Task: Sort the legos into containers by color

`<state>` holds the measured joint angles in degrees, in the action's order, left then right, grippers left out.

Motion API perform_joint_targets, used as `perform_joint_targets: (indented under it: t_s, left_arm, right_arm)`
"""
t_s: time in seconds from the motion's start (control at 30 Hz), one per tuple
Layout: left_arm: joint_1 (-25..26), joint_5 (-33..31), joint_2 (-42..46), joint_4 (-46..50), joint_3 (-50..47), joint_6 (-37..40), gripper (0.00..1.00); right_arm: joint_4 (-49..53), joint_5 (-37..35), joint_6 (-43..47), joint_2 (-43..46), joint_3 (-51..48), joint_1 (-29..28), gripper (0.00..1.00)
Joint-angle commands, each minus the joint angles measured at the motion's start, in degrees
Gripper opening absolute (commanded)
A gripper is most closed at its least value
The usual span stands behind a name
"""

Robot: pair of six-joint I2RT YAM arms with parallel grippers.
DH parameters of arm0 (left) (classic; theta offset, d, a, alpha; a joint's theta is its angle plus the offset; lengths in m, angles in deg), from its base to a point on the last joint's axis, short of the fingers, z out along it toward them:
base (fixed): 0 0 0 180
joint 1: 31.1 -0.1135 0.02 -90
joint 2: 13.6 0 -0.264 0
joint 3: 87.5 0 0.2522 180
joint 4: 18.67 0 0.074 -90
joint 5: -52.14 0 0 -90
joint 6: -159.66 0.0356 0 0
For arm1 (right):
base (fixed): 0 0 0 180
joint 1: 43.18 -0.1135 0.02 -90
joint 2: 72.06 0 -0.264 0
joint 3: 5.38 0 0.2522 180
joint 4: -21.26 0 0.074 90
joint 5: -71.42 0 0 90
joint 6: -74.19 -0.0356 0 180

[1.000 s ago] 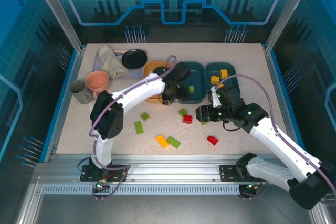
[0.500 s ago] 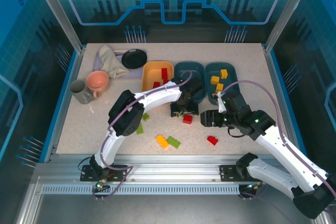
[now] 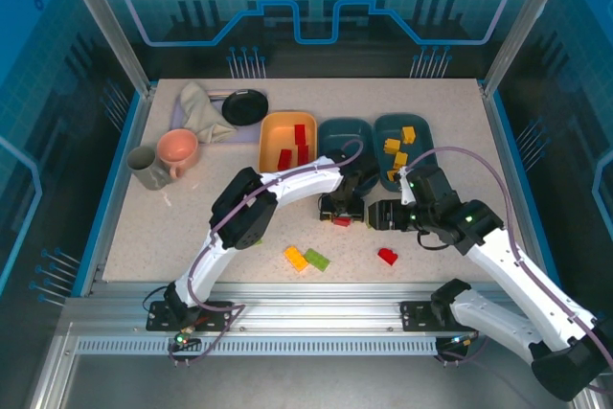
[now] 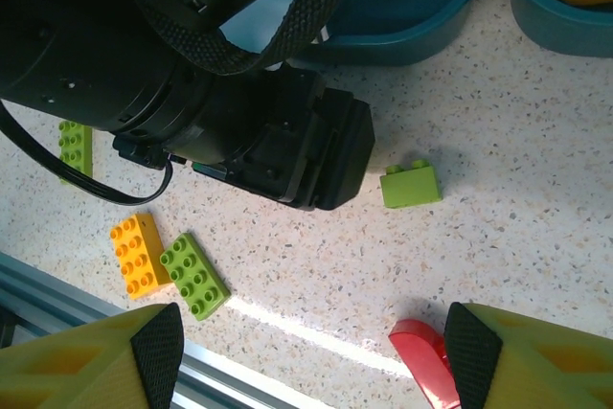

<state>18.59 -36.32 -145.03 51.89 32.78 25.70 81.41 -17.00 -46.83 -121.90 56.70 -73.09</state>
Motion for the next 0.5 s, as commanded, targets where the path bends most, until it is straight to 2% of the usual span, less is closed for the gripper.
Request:
perform_joint_targets:
  t_s: [0.0, 0.1, 0.47]
  left_arm:
    - [0.4, -1.3, -0.8, 1.1, -1.3, 0.3, 0.55]
    - [0.4, -1.7, -0.2, 0.7, -1.0, 0.7, 0.42]
    - [0.8, -7.2, 14.4, 2.8, -6.5, -1.1, 0.41]
  right_arm:
    - [-0.4, 1.6, 0.6, -0.2, -0.7, 1.0, 0.75]
    - [-0.5, 1.8, 0.7, -0.5, -0.6, 1.1, 0.75]
    - [-1.9, 2.5, 1.7, -1.3, 0.1, 1.5, 0.75]
